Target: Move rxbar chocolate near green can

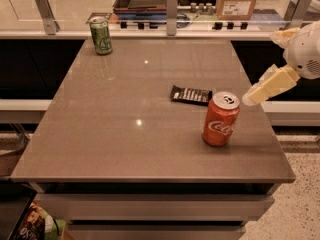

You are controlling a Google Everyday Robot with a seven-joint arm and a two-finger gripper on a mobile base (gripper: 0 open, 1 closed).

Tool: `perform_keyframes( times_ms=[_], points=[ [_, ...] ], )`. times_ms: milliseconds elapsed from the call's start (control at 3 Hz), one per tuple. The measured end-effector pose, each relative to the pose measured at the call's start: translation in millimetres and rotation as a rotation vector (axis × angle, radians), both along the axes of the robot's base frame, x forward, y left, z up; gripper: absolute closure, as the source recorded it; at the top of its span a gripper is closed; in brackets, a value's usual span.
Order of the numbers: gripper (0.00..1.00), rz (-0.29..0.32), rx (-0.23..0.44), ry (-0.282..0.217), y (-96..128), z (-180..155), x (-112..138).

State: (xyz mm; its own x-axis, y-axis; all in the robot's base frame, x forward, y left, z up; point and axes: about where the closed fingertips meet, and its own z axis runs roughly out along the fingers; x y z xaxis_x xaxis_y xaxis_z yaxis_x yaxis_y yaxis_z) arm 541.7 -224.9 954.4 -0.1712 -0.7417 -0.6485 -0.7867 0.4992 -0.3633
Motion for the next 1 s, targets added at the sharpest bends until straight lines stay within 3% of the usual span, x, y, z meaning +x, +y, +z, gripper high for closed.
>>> perform_keyframes(
  times_ms=[333, 1000],
  points=[
    [0.0, -0.016, 0.049, -0.015, -10.3, -13.1, 16.6],
    [0.0, -0.015, 0.163, -0.033, -9.6, -42.4, 31.7]
  ],
)
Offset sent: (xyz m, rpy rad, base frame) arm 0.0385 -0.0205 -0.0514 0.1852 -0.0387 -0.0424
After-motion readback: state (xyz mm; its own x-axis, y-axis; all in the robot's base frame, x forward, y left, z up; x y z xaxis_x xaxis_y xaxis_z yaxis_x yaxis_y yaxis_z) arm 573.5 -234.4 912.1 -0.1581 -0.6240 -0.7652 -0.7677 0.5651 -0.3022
